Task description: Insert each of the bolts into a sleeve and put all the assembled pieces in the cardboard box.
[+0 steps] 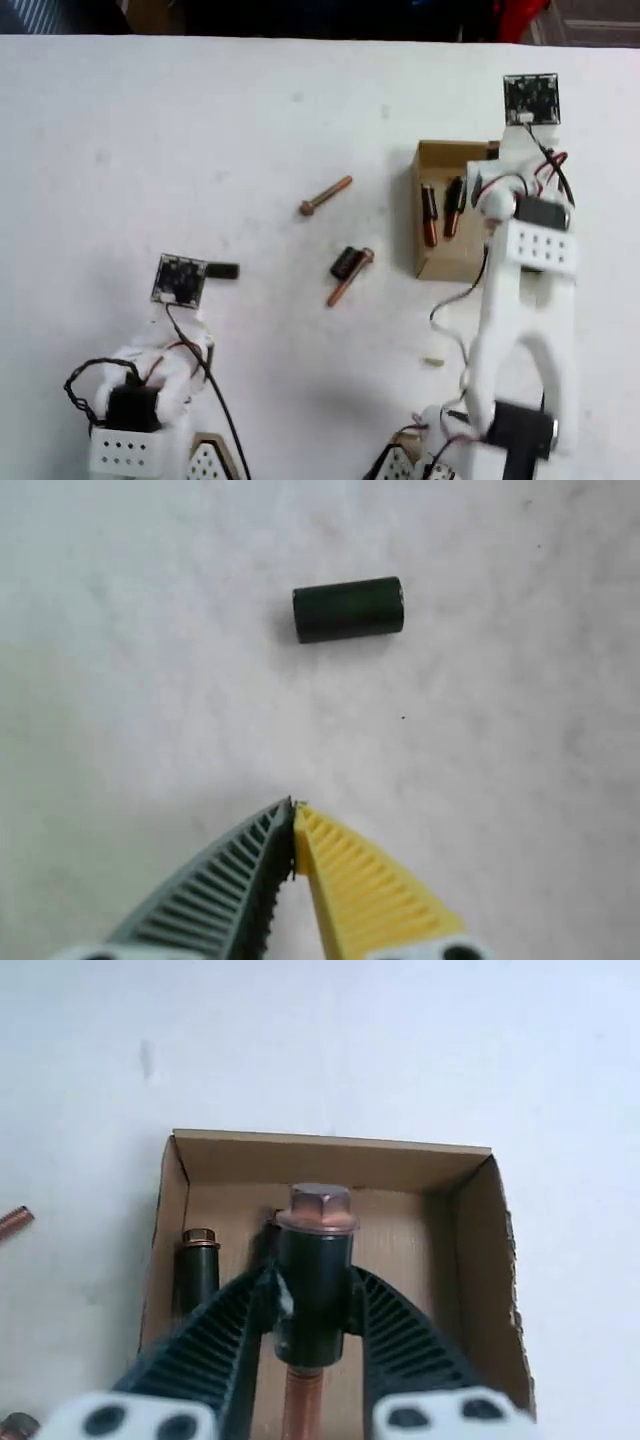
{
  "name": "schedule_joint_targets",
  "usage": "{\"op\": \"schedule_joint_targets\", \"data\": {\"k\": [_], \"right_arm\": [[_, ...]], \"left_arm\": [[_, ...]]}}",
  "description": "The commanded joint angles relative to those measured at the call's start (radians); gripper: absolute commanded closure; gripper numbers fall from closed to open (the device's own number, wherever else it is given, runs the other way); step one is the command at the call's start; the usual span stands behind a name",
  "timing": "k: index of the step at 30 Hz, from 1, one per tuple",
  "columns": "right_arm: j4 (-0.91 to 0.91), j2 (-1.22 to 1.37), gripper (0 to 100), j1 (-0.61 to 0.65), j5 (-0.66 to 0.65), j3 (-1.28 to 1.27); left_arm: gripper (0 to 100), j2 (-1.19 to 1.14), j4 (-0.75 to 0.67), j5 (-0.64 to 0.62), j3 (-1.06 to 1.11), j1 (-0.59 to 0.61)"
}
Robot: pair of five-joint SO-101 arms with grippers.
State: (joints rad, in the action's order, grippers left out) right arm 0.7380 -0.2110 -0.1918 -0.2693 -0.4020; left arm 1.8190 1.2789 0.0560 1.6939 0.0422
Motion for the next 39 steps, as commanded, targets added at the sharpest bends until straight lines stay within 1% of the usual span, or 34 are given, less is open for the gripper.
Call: {"op": "schedule_joint_targets", "data": {"k": [1,5,9,16,20,22,27,29,35,39], "right_arm": [[-0.030,0.119,98.1,-0.007,0.002,0.135],[-0.028,0.288,98.1,-0.013,0.006,0.224],[-0.027,0.437,98.1,-0.047,0.008,0.321],[-0.027,0.605,98.1,-0.068,0.000,0.416],[-0.024,0.627,98.0,-0.036,0.000,0.416],[0.005,0.627,97.2,-0.016,0.000,0.417],[0.038,0.631,84.5,0.025,0.000,0.417],[0.042,0.633,81.6,0.033,0.000,0.417],[0.042,0.602,84.5,0.038,0.000,0.430],[0.045,0.532,87.5,0.044,0.005,0.428]], "left_arm": [[98,0.007,0.006,0.005,-0.002,-0.008],[98,0.007,0.006,0.005,-0.002,-0.008],[98,0.007,0.006,0.005,-0.002,-0.008],[98,0.007,0.006,0.005,-0.002,-0.007],[98,0.007,0.006,0.005,-0.002,-0.007],[98,0.007,0.003,0.005,-0.002,-0.007],[98,0.007,0.003,0.005,-0.002,-0.007],[98,0.007,0.003,0.005,-0.002,-0.007],[98,0.007,0.003,0.005,-0.002,-0.007],[98,0.007,-0.002,0.005,-0.002,-0.007]]}}
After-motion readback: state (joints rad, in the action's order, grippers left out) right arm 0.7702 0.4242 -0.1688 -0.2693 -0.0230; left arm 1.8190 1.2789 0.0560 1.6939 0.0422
